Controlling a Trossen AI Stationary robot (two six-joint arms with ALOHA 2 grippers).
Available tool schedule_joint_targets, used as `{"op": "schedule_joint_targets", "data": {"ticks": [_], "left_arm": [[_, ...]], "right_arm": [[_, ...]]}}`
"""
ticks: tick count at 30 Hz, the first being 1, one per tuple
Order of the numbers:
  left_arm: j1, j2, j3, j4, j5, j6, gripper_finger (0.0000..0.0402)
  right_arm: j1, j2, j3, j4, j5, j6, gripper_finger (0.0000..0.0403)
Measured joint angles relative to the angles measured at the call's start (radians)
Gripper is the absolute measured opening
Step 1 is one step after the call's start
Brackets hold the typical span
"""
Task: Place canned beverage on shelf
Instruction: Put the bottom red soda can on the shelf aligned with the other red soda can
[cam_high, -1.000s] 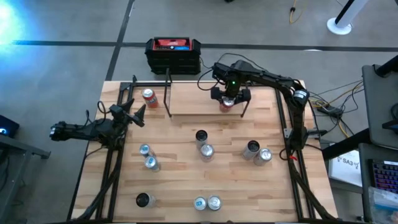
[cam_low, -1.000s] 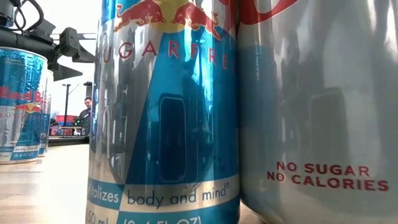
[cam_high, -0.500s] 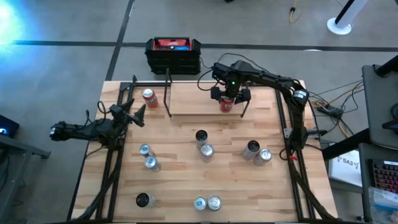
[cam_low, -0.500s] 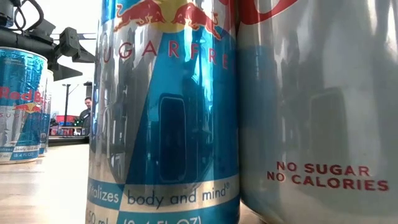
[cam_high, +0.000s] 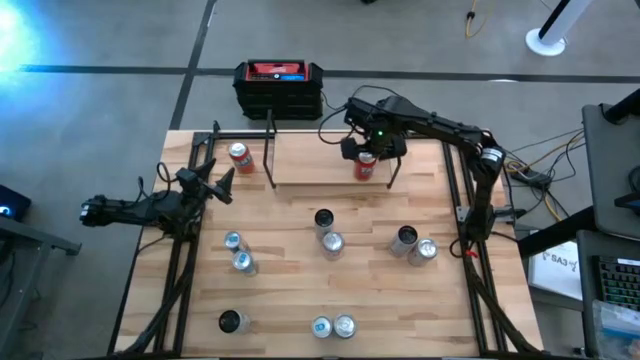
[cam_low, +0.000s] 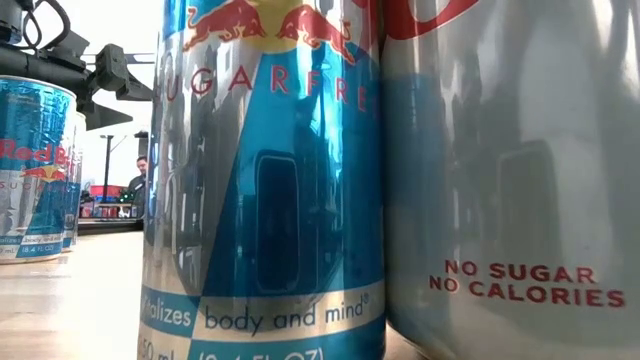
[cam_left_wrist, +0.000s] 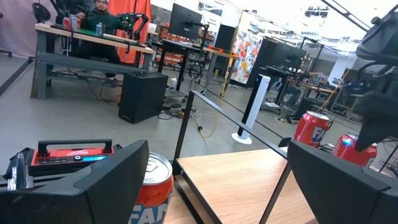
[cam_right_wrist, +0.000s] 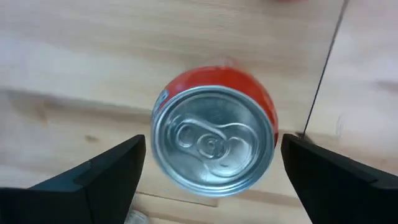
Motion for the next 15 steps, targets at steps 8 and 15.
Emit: {"op": "schedule_joint_targets", "data": {"ticks": [8,15], "left_arm": [[0.0,0.0,0.0,0.0,0.0,0.0,0.0368],[0.0,0.0,0.0,0.0,0.0,0.0,0.0368]], "right_arm": [[0.0,-0.003,0.0,0.003,-0.003,-0.311,0.0359],[0.0,-0.002,0.0,0.007,0.004,-0.504,0.0359]]}}
